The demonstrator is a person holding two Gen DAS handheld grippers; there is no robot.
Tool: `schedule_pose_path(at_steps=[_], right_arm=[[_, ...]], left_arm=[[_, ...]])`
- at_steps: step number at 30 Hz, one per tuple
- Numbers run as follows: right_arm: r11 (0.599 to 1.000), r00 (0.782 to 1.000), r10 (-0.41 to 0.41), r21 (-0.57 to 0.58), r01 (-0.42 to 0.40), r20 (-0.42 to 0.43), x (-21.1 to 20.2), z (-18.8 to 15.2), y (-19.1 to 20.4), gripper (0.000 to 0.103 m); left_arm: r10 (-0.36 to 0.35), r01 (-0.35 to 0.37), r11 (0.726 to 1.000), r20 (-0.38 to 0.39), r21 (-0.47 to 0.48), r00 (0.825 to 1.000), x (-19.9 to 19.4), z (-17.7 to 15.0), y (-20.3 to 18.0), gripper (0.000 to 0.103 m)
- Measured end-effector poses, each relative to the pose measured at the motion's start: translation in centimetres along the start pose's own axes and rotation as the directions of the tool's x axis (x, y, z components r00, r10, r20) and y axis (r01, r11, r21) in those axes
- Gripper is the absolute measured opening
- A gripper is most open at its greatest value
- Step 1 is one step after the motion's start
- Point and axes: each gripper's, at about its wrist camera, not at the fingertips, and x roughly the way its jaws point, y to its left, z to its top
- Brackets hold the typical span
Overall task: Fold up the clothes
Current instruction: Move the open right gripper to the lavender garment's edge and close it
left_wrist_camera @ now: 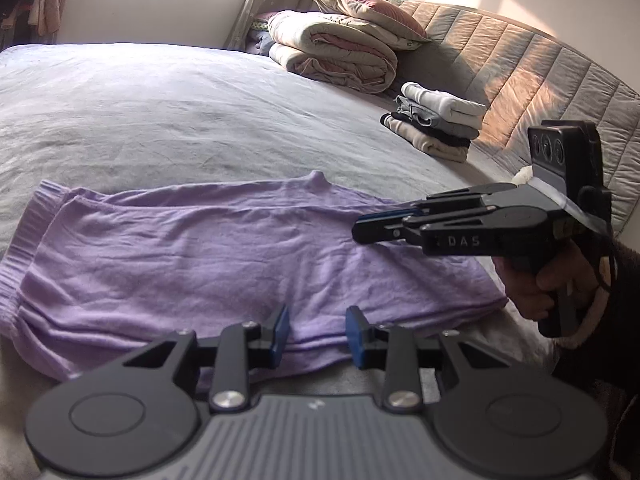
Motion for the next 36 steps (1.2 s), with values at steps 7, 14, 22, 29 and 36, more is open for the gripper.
schedule_pose_path(at_steps=[7,14,22,29,36], right_arm=[[0.993,0.997,-0.077,0.087,0.076,0.005,-0.7,0.0,-4.4,0.019],[0.991,0.995,-0.092,0.105,0.088,0.028,-3.6,-0.8,-5.3,0.02],[0.986,0.997,-0.08,0.148,0.08,-0.008,-5.5,-2.5,-6.1,0.024],[0.977,0.999,-0.027,0.21,0.036,-0.044,-7.5,-4.0,-5.7,0.037],[0.973,0.997,0.005,0.229,0.011,-0.071,-8.2,-5.7,-4.9,0.037]], left_arm=[[0.012,-0.012,1.0,-0.02,0.018,1.0,-0.1,0.3,-0.4,0.032],[-0.035,0.035,0.999,0.003,0.04,0.999,0.8,1.3,-2.3,0.032],[-0.028,0.033,0.993,-0.04,0.113,0.999,2.7,1.3,-4.6,0.042],[-0.025,0.028,0.982,-0.019,0.187,0.999,3.9,0.9,-7.3,0.046],[-0.024,0.029,0.967,-0.022,0.255,0.999,4.6,0.5,-9.4,0.046]])
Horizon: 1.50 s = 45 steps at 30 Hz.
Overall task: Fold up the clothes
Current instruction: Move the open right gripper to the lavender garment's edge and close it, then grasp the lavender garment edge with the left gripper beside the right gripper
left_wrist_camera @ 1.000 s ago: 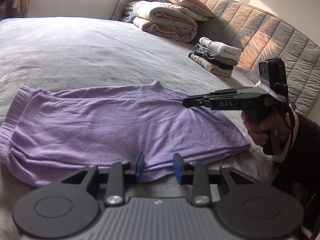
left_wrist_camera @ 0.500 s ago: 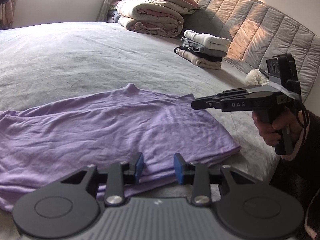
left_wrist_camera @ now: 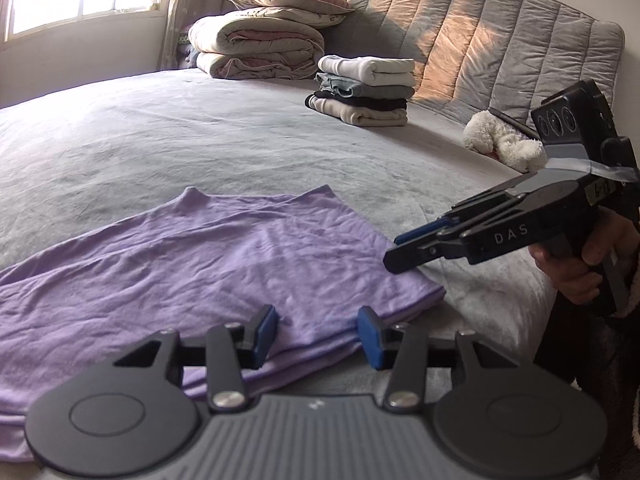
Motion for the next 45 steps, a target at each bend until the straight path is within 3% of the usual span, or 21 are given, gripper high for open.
schedule_pose_path(at_steps=[9,17,22,31,36,40,45], right_arm=[[0.985,0.993,0.111,0.139,-0.106,-0.027,-0.8,-0.6,-1.1,0.039],[0.902,0.965,0.261,0.365,-0.232,-0.032,-0.3,-1.1,-3.3,0.038],[0.88,0.958,0.285,0.406,-0.245,-0.041,0.0,-0.9,-3.6,0.012],[0.851,0.945,0.326,0.441,-0.286,-0.017,-0.8,0.1,-4.0,0.01],[0.848,0.94,0.342,0.439,-0.298,-0.022,-0.9,0.5,-3.9,0.01],[0.853,0.938,0.345,0.429,-0.299,-0.033,-0.7,0.8,-4.0,0.011],[0.862,0.953,0.299,0.443,-0.246,-0.052,0.0,0.8,-5.2,0.017]], left_arm=[[-0.002,0.002,0.998,0.009,0.062,1.0,0.2,-0.2,-1.5,0.047],[-0.022,0.019,0.995,0.024,0.102,0.999,0.2,-0.2,-2.7,0.048],[-0.019,0.014,0.989,0.028,0.149,0.999,0.5,0.0,-3.8,0.048],[-0.014,-0.002,0.963,0.059,0.269,0.998,1.2,0.2,-7.0,0.048],[0.056,-0.074,0.951,0.069,0.299,0.996,2.2,0.5,-8.4,0.045],[0.132,-0.142,0.939,0.054,0.315,0.99,3.3,0.4,-9.1,0.028],[0.178,-0.186,0.919,0.057,0.347,0.982,3.7,0.2,-9.7,0.026]])
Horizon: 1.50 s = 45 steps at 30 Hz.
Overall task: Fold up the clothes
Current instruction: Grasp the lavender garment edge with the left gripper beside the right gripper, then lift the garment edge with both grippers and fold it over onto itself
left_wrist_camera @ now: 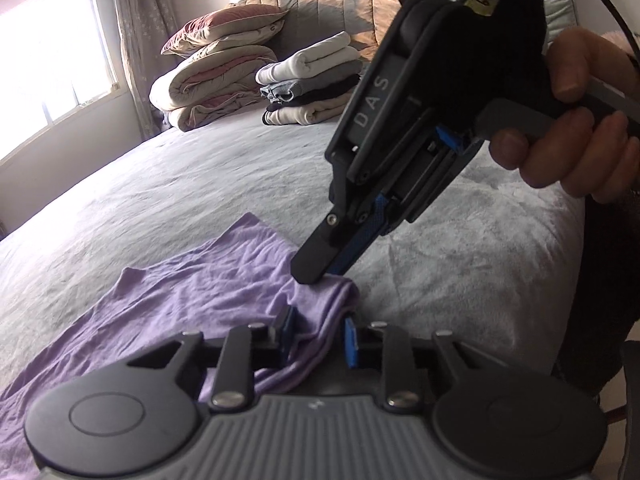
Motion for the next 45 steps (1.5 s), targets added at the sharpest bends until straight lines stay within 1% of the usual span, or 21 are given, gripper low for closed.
schedule_pose_path(at_steps=[1,2,3,7,9,11,13,14,16,20,23,24,26,27,30,32,35,38,40,45], right_arm=[[1.0,1.0,-0.014,0.012,0.014,0.007,0.1,0.2,-0.4,0.026],[0.999,0.999,-0.029,0.021,0.028,0.018,0.3,0.5,-0.8,0.032],[0.999,0.999,-0.038,0.024,0.037,0.03,0.4,0.8,-1.1,0.036],[0.998,0.995,-0.059,0.018,0.058,0.086,1.1,2.4,-1.9,0.035],[0.998,0.991,-0.07,0.01,0.07,0.112,1.7,3.3,-2.1,0.035],[0.997,0.988,-0.08,0.012,0.079,0.133,2.3,4.1,-2.4,0.031],[0.996,0.984,-0.089,0.017,0.087,0.151,2.8,4.9,-2.6,0.024],[0.996,0.983,-0.093,0.021,0.091,0.157,3.0,5.2,-2.7,0.023],[0.994,0.981,-0.106,0.029,0.102,0.166,3.1,5.6,-2.6,0.011],[0.995,0.972,-0.096,0.049,0.087,0.213,2.0,6.4,-1.9,0.007],[0.996,0.971,-0.083,0.034,0.077,0.226,1.6,7.0,-0.8,0.007],[0.997,0.971,-0.08,0.021,0.077,0.226,1.7,7.2,-0.2,0.007],[0.997,0.972,-0.073,0.001,0.074,0.222,2.1,7.5,1.0,0.007],[0.997,0.973,-0.068,-0.005,0.071,0.221,2.3,7.7,1.5,0.007],[0.998,0.974,-0.051,-0.017,0.056,0.22,3.1,8.2,2.8,0.007],[0.999,0.976,-0.04,-0.02,0.046,0.215,3.7,8.6,3.6,0.007],[0.999,0.978,-0.025,-0.036,0.033,0.206,4.9,9.3,5.1,0.007],[0.998,0.981,-0.008,-0.065,0.021,0.192,6.0,10.0,6.8,0.007],[0.996,0.983,-0.002,-0.085,0.017,0.182,7.0,10.3,8.0,0.007],[0.993,0.989,0.016,-0.12,0.002,0.148,10.2,10.7,10.4,0.007]], left_arm=[[0.006,-0.006,1.0,0.001,0.001,1.0,-0.1,0.0,0.0,0.026],[0.01,-0.01,1.0,0.003,-0.002,1.0,-0.1,0.0,0.0,0.026],[0.013,-0.013,1.0,0.006,-0.006,1.0,-0.2,-0.1,0.0,0.024],[0.034,-0.033,0.999,0.015,-0.034,0.999,-0.3,0.0,-0.2,0.012],[0.044,-0.043,0.998,0.021,-0.051,0.999,-0.4,0.1,-0.2,0.009],[0.051,-0.049,0.996,0.026,-0.074,0.998,-0.5,0.1,-0.1,0.008],[0.056,-0.052,0.993,0.035,-0.103,0.998,-0.8,0.0,0.0,0.007],[0.058,-0.053,0.992,0.043,-0.115,0.997,-0.9,0.1,0.1,0.006],[0.064,-0.055,0.989,0.061,-0.138,0.996,-1.4,0.1,0.1,0.006],[0.071,-0.053,0.979,0.087,-0.197,0.994,-2.2,0.5,0.7,0.005],[0.084,-0.049,0.96,0.116,-0.274,0.99,-3.1,0.4,1.6,0.005],[0.089,-0.046,0.951,0.125,-0.307,0.988,-3.5,0.3,1.9,0.005],[0.097,-0.036,0.925,0.145,-0.379,0.985,-4.2,0.1,2.8,0.005],[0.098,-0.023,0.906,0.157,-0.422,0.983,-4.5,-0.1,3.4,0.005],[0.116,0.001,0.846,0.186,-0.533,0.976,-5.3,-0.7,5.1,0.005],[0.141,0.006,0.799,0.197,-0.602,0.97,-5.8,-1.1,6.3,0.005],[0.179,0.009,0.732,0.205,-0.681,0.962,-6.6,-1.8,7.7,0.005],[0.228,-0.012,0.673,0.192,-0.74,0.954,-7.5,-2.8,8.9,0.005],[0.261,-0.031,0.628,0.173,-0.777,0.95,-8.0,-3.5,9.9,0.004],[0.327,-0.083,0.533,0.115,-0.842,0.938,-9.2,-5.3,11.6,0.004]])
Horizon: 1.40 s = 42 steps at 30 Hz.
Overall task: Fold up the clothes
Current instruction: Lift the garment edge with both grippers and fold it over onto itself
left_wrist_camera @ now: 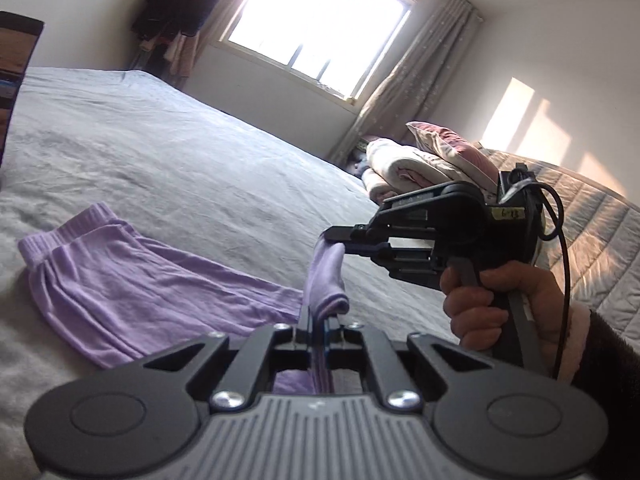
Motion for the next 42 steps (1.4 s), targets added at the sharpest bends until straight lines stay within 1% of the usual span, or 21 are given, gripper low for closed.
schedule_pose_path(at_steps=[4,6,10,16,20,23,26,29,34,39,40,42], right_arm=[[1.0,1.0,0.017,-0.015,-0.018,-0.026,2.4,-0.2,1.6,0.007],[0.999,0.999,0.024,-0.02,-0.025,-0.037,3.5,-0.3,2.4,0.007],[0.998,0.997,0.04,-0.037,-0.042,-0.06,5.7,-0.6,4.0,0.007],[0.997,0.995,0.054,-0.051,-0.058,-0.084,8.2,-0.7,5.9,0.007],[0.996,0.994,0.055,-0.06,-0.061,-0.099,9.6,-0.9,6.8,0.007],[0.996,0.993,0.053,-0.068,-0.061,-0.106,10.4,-1.0,7.5,0.007],[0.995,0.992,0.046,-0.081,-0.056,-0.114,11.2,-1.1,8.1,0.007],[0.994,0.992,0.037,-0.097,-0.049,-0.124,11.9,-1.3,8.7,0.007],[0.993,0.99,0.027,-0.111,-0.042,-0.138,12.9,-1.9,9.2,0.007],[0.991,0.989,0.02,-0.127,-0.038,-0.144,13.8,-2.3,10.0,0.007],[0.991,0.989,0.017,-0.13,-0.036,-0.144,13.9,-2.4,10.1,0.007],[0.99,0.99,0.013,-0.137,-0.032,-0.143,14.2,-2.5,10.4,0.007]], left_arm=[[0.057,-0.056,0.996,0.011,-0.076,0.998,-0.7,0.7,2.1,0.004],[0.086,-0.083,0.989,0.016,-0.121,0.996,-1.1,1.1,3.0,0.004],[0.148,-0.139,0.974,0.036,-0.181,0.988,-1.9,1.7,4.3,0.004],[0.208,-0.191,0.939,0.032,-0.285,0.978,-2.6,2.2,6.4,0.004],[0.233,-0.207,0.919,0.039,-0.335,0.972,-3.1,2.3,7.4,0.004],[0.264,-0.228,0.903,0.049,-0.365,0.963,-3.5,2.3,7.9,0.004],[0.289,-0.247,0.884,0.05,-0.396,0.956,-3.7,2.3,8.4,0.003],[0.312,-0.262,0.86,0.045,-0.438,0.949,-4.0,2.2,9.2,0.003],[0.367,-0.3,0.822,0.047,-0.484,0.929,-4.4,2.0,10.1,0.003],[0.413,-0.345,0.789,0.022,-0.508,0.911,-4.3,1.7,11.0,0.003],[0.428,-0.359,0.784,0.021,-0.507,0.904,-4.3,1.7,11.2,0.0],[0.463,-0.39,0.772,0.025,-0.502,0.886,-4.4,1.7,11.4,0.0]])
